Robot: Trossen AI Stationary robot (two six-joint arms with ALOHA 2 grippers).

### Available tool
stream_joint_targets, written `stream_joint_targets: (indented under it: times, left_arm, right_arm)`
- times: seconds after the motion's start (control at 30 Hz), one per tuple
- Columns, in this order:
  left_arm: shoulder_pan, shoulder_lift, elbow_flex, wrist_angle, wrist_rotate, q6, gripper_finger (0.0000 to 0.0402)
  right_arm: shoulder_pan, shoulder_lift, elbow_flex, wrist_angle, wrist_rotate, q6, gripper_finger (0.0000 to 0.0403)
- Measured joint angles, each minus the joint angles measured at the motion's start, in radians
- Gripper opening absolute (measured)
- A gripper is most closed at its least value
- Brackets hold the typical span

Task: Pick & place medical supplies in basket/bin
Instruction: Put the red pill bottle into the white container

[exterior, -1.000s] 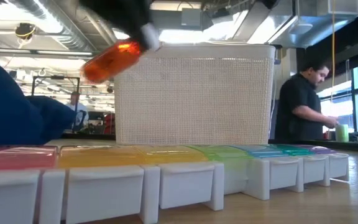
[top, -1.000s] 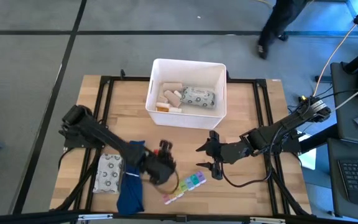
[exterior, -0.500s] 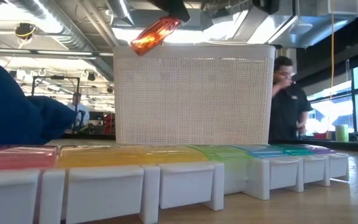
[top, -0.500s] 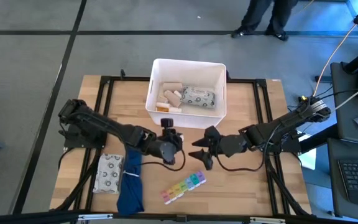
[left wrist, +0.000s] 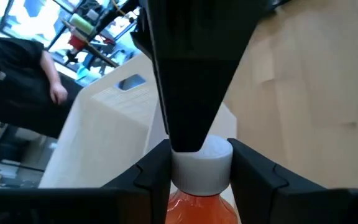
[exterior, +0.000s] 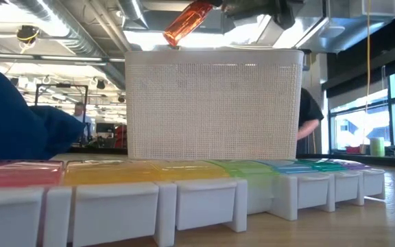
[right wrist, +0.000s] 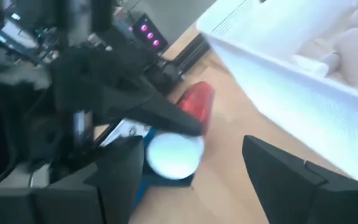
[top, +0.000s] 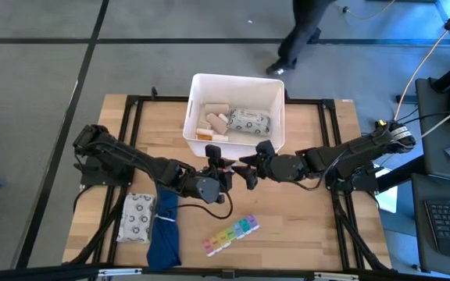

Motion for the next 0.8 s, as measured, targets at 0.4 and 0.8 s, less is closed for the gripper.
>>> stream_joint_targets:
  times: [0.4, 0.8]
  left_arm:
    - [0.053, 0.000, 0.000, 0.058, -0.015, 0.019, 0.0130]
    - [0.064, 0.001, 0.000, 0.106, -0.012, 0.090, 0.0130]
  right_arm:
    - [-0.055, 0.007, 0.000, 0.025, -0.001, -0.032, 0.0275]
    - [-0.078, 0.007, 0.001, 0.030, -0.010, -0.083, 0.0191]
